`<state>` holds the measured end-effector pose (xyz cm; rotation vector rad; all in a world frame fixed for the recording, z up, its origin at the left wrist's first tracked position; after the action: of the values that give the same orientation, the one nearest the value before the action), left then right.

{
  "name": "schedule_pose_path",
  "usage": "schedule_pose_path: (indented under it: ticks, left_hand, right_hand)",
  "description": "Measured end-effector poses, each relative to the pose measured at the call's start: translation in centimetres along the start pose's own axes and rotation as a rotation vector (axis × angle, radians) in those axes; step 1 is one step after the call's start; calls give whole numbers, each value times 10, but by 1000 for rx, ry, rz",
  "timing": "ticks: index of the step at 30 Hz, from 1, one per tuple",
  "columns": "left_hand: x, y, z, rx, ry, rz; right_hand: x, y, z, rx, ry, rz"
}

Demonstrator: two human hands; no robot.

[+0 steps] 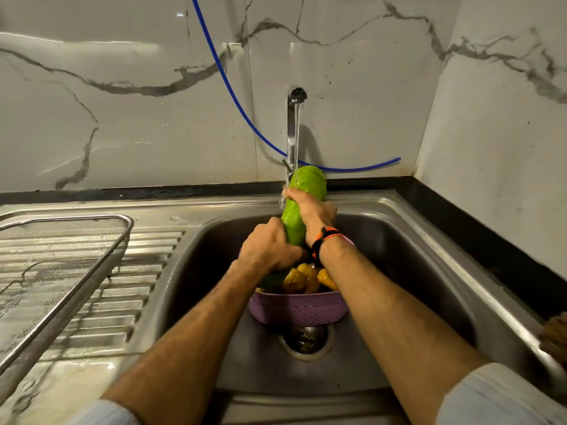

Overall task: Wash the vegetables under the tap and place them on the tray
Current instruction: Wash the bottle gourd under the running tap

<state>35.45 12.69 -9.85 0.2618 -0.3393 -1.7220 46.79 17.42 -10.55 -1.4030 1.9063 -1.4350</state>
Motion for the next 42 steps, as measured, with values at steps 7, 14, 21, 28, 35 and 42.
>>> schedule_pose_path:
  ticks: [7,14,21,28,35,42]
  left_hand:
    - [-2,-6,3,311,-207,37]
    - [-2,6,-4,-15,37,-21]
    - [-4,-3,4,320,-150,38]
    - [1,9,-3,-101,89,-34]
    - [1,4,2,5,92,-22]
    - [2,-2,-4,29,-33,9]
  right_hand:
    - [7,-1,4,-154,-353,-157]
    - [4,1,3,-50,-28,11]
    - [10,-3,2,-120,-309,-131]
    - [15,-2,3,-89,-27,2]
    - [18,-7,-1,-29,57,49]
    - [8,-20,15,-211,-4,62]
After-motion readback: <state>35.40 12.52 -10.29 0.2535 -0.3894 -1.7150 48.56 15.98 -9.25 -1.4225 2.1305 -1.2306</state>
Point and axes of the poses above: each hand's wrist, its own x-axis away from the middle knuckle, its own z-axis out of the back of the hand, y = z × x, the point moved 2 cm from there along -x, towards the middle knuckle, and after that the axes turned 12 degrees about -x, right-handed, at the moved point
